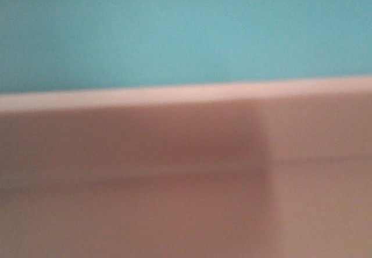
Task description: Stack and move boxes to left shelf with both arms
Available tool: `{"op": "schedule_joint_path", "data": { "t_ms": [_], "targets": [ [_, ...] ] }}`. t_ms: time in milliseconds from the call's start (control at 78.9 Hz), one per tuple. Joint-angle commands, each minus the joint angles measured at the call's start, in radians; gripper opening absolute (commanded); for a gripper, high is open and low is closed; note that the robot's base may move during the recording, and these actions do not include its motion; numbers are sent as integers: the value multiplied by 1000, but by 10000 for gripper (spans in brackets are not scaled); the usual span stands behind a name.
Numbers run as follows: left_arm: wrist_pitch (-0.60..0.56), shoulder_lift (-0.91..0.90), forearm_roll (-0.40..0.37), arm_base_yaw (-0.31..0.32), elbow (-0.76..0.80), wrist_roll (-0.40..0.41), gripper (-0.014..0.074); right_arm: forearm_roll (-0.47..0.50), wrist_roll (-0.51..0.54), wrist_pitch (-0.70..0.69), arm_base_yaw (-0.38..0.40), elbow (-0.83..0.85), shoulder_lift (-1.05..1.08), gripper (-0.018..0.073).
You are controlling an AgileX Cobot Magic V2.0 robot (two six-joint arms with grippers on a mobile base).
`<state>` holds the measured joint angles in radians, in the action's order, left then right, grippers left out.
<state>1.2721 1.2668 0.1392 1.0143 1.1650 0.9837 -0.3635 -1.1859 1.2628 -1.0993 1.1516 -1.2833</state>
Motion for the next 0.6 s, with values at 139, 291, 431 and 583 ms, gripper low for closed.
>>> {"op": "schedule_joint_path", "data": {
  "t_ms": [139,291,431,583],
  "targets": [
    [35,-22,-188,35,53,3,-7,81,-12,41,-27,57,23,70],
    [35,-22,-188,35,53,3,-7,81,-12,41,-27,57,23,70],
    [35,-22,-188,35,53,3,-7,81,-12,41,-27,57,23,70],
    [35,-22,-188,35,53,3,-7,81,-12,41,-27,57,23,70]
  ]
}}
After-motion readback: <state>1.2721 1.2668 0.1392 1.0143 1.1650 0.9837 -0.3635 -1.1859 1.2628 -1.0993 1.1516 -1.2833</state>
